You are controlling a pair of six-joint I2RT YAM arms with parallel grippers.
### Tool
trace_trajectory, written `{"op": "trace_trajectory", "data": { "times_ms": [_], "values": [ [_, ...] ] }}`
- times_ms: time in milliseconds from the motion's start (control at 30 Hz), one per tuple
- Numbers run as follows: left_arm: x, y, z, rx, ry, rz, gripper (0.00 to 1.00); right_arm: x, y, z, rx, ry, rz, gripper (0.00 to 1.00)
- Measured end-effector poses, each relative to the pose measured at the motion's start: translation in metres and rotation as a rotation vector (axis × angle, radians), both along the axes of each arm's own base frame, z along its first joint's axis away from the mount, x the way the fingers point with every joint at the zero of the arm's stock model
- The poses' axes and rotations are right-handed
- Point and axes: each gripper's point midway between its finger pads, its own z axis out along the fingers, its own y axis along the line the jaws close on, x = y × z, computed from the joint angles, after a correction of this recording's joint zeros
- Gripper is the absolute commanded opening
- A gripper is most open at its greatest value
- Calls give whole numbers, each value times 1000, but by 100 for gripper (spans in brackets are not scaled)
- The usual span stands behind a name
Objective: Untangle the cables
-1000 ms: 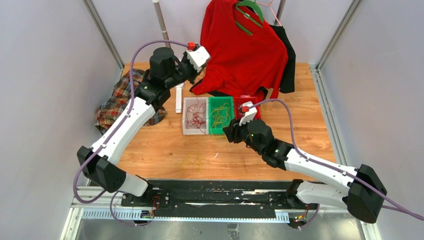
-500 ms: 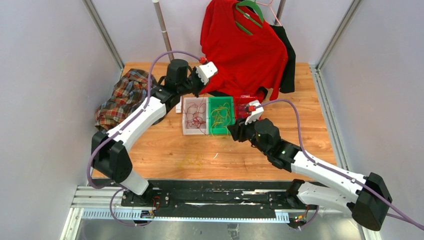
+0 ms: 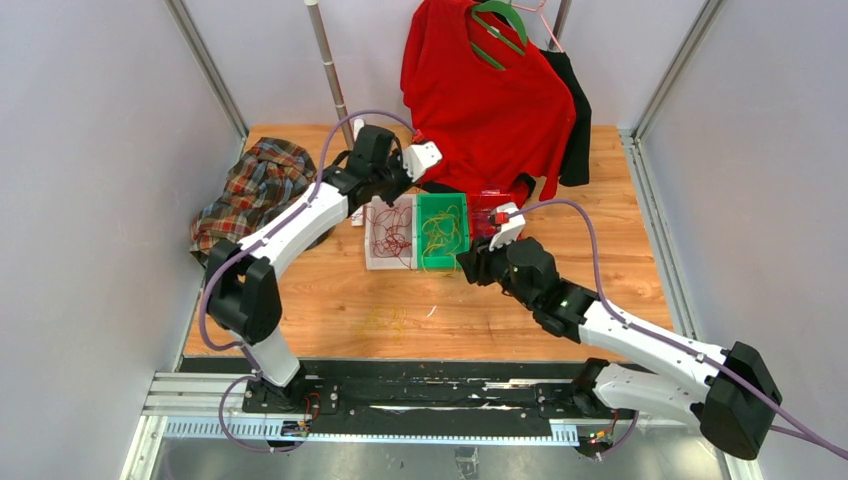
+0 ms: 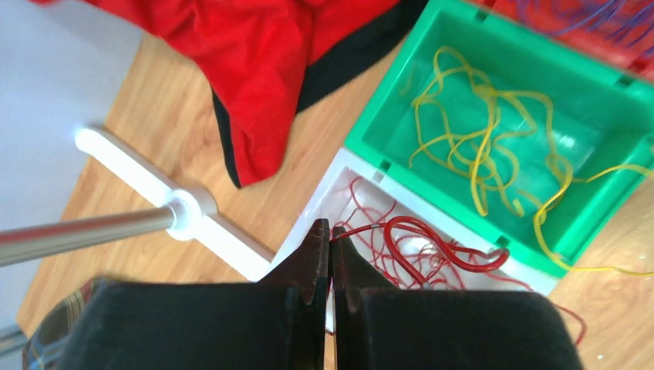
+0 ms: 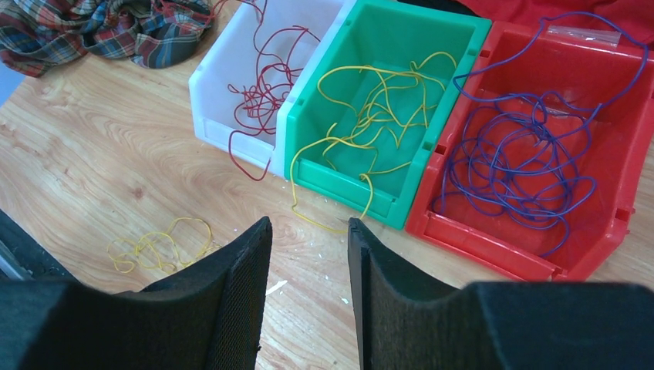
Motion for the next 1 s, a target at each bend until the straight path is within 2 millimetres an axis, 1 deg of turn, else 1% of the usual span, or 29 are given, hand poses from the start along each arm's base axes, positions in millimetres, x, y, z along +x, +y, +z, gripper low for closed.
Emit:
{"op": "trace_trajectory", "data": {
  "times_ms": [67,133,200,300,333,433,533,567,667,733,767,867,933,1000],
  "values": [
    [3,6,-18,56,36,19,1,1,0,-3,-6,7,0,41],
    [0,13,-39,105,88,34,1,1,1,-7,-11,16,5,41],
    [-3,16,-52,127,118,41,1,1,3,-10,-18,25,13,41],
    [-8,19,-62,138,144,48,4,1,4,-14,-26,35,17,41],
    [-9,19,-65,138,151,50,7,1,4,-15,-27,36,18,41],
    [-15,22,-75,145,176,60,24,1,4,-15,-26,36,19,41],
    [-20,27,-83,158,200,75,35,1,4,-15,-26,36,18,41],
    [-21,28,-85,163,205,83,39,1,4,-15,-25,36,18,41],
    [-20,34,-85,173,208,123,44,2,3,-14,-25,35,16,41],
    [-20,37,-84,175,208,146,53,2,4,-13,-23,36,20,41],
    [-21,39,-82,175,209,154,55,2,4,-13,-22,36,22,41],
    [-26,41,-75,171,211,162,63,1,5,-11,-22,38,26,41],
    [-31,44,-67,167,212,160,68,1,5,-10,-24,41,29,41],
    [-37,45,-57,158,225,149,71,1,5,-9,-24,41,31,41]
  ]
}}
